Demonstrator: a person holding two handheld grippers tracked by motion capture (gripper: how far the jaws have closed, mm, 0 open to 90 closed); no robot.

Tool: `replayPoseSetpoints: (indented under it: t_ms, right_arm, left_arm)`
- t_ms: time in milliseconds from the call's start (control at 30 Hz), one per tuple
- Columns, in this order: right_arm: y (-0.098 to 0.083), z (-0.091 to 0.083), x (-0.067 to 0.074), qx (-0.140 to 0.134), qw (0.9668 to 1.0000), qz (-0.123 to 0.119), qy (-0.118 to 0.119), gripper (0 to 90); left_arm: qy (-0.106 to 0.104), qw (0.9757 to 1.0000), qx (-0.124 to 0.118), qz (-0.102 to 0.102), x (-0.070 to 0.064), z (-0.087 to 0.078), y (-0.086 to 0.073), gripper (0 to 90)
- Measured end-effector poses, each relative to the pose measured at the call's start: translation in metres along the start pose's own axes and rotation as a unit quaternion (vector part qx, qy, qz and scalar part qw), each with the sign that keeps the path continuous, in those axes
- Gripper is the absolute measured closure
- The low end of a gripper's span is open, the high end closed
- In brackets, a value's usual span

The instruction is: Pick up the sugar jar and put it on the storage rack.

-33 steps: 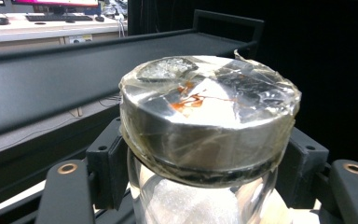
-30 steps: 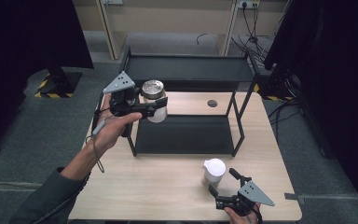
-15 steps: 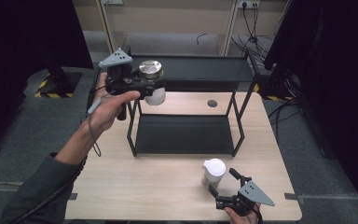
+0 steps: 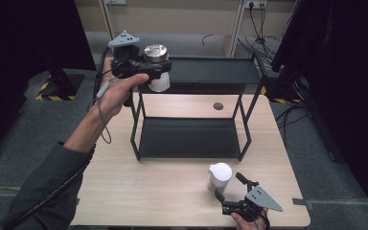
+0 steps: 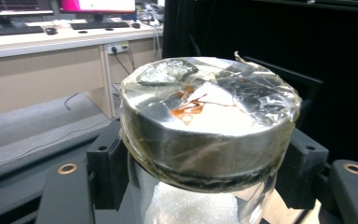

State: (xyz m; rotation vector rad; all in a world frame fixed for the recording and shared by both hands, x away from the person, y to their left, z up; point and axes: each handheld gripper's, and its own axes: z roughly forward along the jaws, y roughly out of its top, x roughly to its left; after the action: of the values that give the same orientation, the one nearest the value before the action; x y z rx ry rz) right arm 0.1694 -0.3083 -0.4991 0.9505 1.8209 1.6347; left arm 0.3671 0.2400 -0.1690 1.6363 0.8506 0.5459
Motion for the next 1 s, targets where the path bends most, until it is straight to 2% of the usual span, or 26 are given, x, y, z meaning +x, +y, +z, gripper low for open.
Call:
replayPoseSetpoints:
  t_ms: [67,333,433,567,733,1000]
  right_arm:
    - [0.000,0.000,0.000,0.000,1.0000,0.001,0.000,0.4]
    - [0.000,0.000,0.000,0.000,1.0000,0.001,0.001,0.4]
    - [0.000,0.000,-0.001,-0.001,1.0000,0.002,0.001,0.4]
    - [0.000,-0.001,-0.001,-0.001,1.0000,0.001,0.001,0.4]
    - [0.000,-0.001,-0.001,-0.001,1.0000,0.002,0.001,0.4]
    - [0.000,-0.001,-0.002,-0.002,1.0000,0.002,0.001,0.4]
  left_arm:
    - [0.011,0.9999,0.000,0.004,-0.001,0.004,0.003,31.1]
    - [0.037,0.9993,-0.003,-0.002,-0.002,0.021,0.010,31.1]
    - [0.045,0.9989,-0.008,-0.014,-0.002,0.028,0.008,31.2]
    - [0.058,0.9982,-0.009,-0.008,-0.003,0.034,0.007,31.1]
    - [0.080,0.9966,-0.013,-0.012,-0.003,0.043,0.005,31.1]
    - [0.099,0.9949,-0.011,-0.011,-0.002,0.049,0.004,31.2]
